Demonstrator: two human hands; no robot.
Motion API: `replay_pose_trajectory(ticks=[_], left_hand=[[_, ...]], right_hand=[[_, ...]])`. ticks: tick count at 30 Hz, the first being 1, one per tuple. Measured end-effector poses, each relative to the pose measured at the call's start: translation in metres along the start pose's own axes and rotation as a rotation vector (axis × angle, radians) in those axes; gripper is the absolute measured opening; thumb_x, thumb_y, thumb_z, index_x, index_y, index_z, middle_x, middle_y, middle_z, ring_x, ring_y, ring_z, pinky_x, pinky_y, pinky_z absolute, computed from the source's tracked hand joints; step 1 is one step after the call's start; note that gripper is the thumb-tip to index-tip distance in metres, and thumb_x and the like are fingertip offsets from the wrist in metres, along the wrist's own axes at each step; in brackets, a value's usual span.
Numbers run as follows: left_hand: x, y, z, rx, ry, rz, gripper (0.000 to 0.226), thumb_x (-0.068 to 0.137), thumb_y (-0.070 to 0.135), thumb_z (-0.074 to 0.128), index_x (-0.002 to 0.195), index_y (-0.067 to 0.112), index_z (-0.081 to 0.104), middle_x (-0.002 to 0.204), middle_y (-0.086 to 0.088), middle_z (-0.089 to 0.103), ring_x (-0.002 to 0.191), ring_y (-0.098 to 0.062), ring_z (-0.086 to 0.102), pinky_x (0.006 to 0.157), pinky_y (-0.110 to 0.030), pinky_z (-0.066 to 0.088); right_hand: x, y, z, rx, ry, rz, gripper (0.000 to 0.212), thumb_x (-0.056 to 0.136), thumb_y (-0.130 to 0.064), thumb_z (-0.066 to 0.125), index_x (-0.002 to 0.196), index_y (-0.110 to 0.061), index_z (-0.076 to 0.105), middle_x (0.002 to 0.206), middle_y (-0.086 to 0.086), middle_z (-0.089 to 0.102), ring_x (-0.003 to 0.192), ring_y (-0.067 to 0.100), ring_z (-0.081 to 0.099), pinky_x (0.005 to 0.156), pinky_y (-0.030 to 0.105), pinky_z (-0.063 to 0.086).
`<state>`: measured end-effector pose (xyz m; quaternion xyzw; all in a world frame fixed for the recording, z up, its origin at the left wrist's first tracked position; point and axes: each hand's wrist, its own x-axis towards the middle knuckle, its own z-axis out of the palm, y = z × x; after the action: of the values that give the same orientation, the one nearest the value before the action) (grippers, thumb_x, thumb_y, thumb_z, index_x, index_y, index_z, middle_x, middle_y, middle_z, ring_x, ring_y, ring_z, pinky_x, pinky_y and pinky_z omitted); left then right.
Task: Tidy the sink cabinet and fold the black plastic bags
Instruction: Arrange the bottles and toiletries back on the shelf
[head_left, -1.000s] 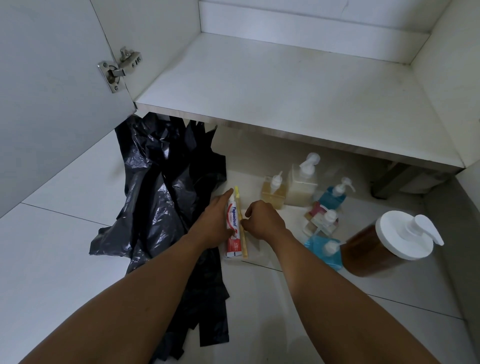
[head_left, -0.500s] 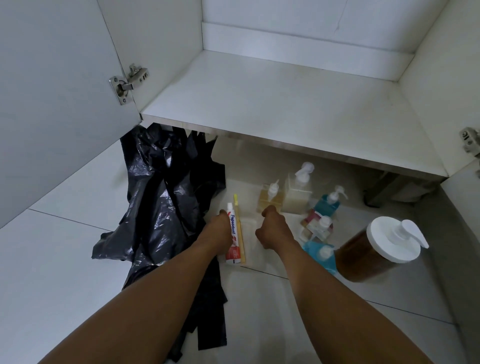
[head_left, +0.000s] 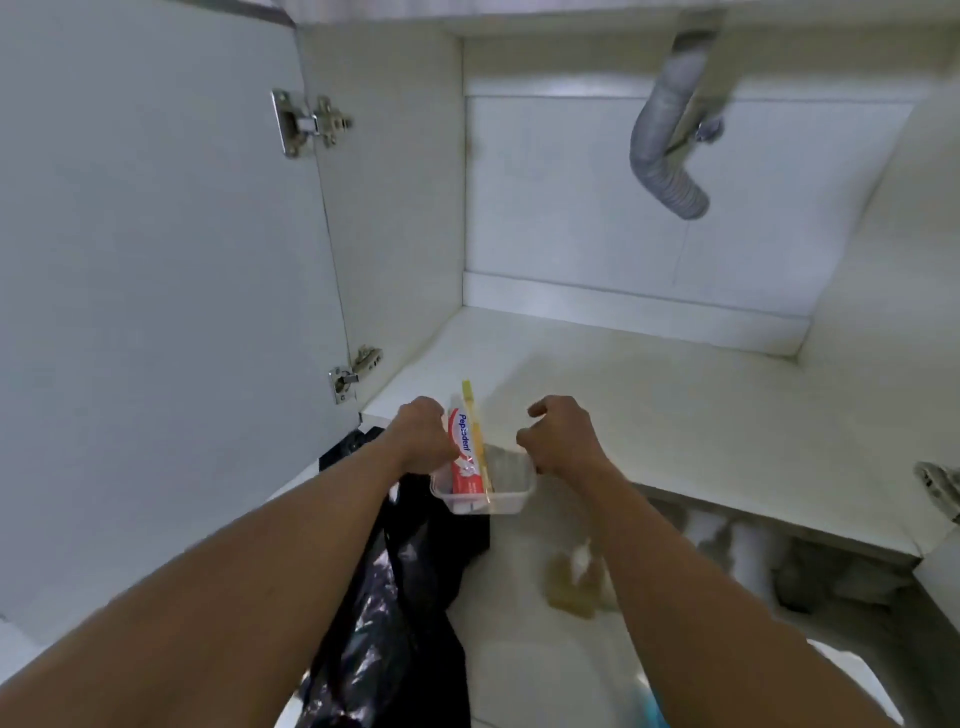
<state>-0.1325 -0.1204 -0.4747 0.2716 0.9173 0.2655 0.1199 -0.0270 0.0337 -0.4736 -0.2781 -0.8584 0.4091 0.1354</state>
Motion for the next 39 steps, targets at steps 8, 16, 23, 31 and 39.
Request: replay_pose_trajectory(ticks=[8,16,23,31,39], left_hand=[[-0.013,0.06,-0.151,-0.533,0.207,-0.001,0.02,0.09,0.017,0.067,0.092,-0.001,0.075,0.087,-0.01,0.073,0.069,-0.019,0.067,0.054,-0.027,0.057],[-0.059,0.068,-0.247,-1.038,0.36,0.072,0.04,0.092,0.048,0.062,0.109,0.012,0.065,0.11,-0.013,0.069,0.094,-0.033,0.071,0.083,-0.042,0.058],[-0.107,0.094,-0.328,-1.162,0.476,0.215,0.048,0.09,0.057,0.056,0.111,0.013,0.062,0.073,-0.007,0.069,0.056,-0.019,0.066,0.056,-0.028,0.047],[-0.122,0.134,-0.402,-1.073,0.526,0.296,0.045,0.089,0.062,0.052,0.098,0.019,0.053,0.057,0.001,0.065,0.059,-0.017,0.056,0.065,-0.033,0.039],[-0.078,0.166,-0.431,-1.131,0.515,0.296,0.038,0.098,0.054,0.049,0.104,0.017,0.056,0.086,-0.006,0.066,0.073,-0.021,0.066,0.07,-0.032,0.053]], right_hand=[[0.028,-0.139,-0.072,0.251,0.127,-0.189,0.031,0.071,0.001,0.058,0.097,0.019,0.059,0.069,0.016,0.055,0.048,0.02,0.058,0.067,0.058,0.058],[-0.001,-0.257,-0.118,0.565,0.036,-0.319,0.011,0.083,0.005,0.067,0.082,0.016,0.066,0.056,0.011,0.055,0.042,0.017,0.051,0.051,0.026,0.054],[-0.024,-0.35,-0.146,0.831,-0.045,-0.434,0.013,0.084,0.003,0.072,0.076,0.001,0.062,0.056,0.007,0.053,0.037,0.011,0.048,0.051,0.027,0.055],[-0.039,-0.428,-0.191,0.841,-0.055,-0.611,0.024,0.081,-0.017,0.08,0.093,-0.005,0.063,0.087,0.011,0.054,0.06,0.019,0.051,0.055,0.026,0.053],[-0.022,-0.427,-0.204,0.483,-0.017,-0.688,0.062,0.067,-0.038,0.089,0.117,-0.009,0.067,0.114,0.004,0.067,0.107,0.02,0.062,0.08,0.04,0.061]])
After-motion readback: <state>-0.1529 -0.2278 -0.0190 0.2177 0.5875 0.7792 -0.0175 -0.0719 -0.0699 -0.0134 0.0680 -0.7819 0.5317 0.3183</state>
